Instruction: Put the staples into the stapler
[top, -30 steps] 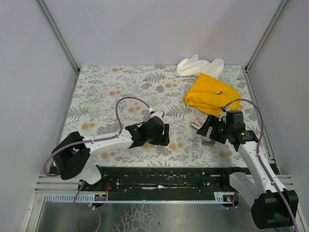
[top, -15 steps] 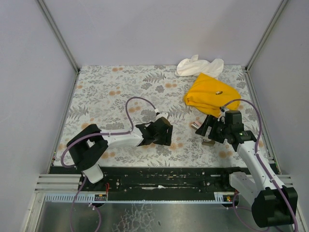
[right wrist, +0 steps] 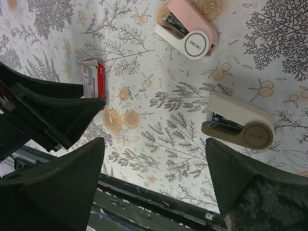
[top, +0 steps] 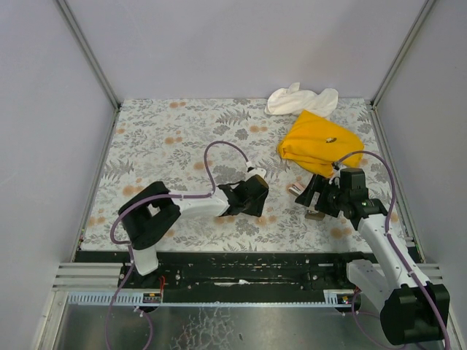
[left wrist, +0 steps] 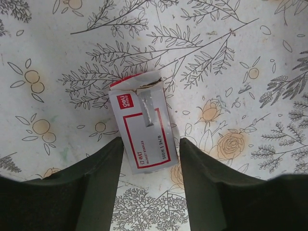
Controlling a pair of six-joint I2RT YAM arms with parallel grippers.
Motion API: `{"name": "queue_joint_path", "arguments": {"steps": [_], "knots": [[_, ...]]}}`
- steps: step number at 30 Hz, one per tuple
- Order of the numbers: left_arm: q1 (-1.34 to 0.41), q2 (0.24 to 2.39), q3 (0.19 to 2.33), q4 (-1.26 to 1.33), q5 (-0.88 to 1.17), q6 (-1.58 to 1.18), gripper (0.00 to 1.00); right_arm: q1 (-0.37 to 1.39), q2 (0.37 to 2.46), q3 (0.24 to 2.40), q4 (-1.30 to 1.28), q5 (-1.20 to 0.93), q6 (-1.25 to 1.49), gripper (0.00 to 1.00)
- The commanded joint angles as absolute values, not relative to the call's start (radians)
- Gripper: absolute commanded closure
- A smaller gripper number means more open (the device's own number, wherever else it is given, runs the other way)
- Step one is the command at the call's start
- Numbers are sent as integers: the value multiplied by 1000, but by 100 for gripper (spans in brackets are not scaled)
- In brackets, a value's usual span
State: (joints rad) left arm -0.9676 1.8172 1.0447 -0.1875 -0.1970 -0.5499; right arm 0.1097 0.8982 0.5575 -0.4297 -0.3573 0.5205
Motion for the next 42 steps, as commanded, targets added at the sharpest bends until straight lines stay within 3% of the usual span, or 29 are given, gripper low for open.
{"name": "queue_joint_path", "arguments": {"steps": [1, 10, 18, 25, 32, 42], "knots": [[-982, 1842, 1073, -196, -264, -457, 51, 115, 875, 554, -414, -360, 514, 8], [-1005, 1852, 1043, -190, -287, -333, 53, 117, 831, 576, -500, -326, 479, 7], [-1128, 1685, 773, -20, -183, -183, 53, 116, 880, 557, -439, -421, 501, 9], [-1226, 1576, 667, 57, -174, -171, 52, 200, 939, 541, -374, -486, 524, 17], [-1234, 1579, 674, 74, -216, -156, 39, 344, 967, 498, -308, -448, 578, 31], [-1234, 1647, 707, 95, -231, -128, 48, 357, 989, 404, -154, -532, 633, 45]]}}
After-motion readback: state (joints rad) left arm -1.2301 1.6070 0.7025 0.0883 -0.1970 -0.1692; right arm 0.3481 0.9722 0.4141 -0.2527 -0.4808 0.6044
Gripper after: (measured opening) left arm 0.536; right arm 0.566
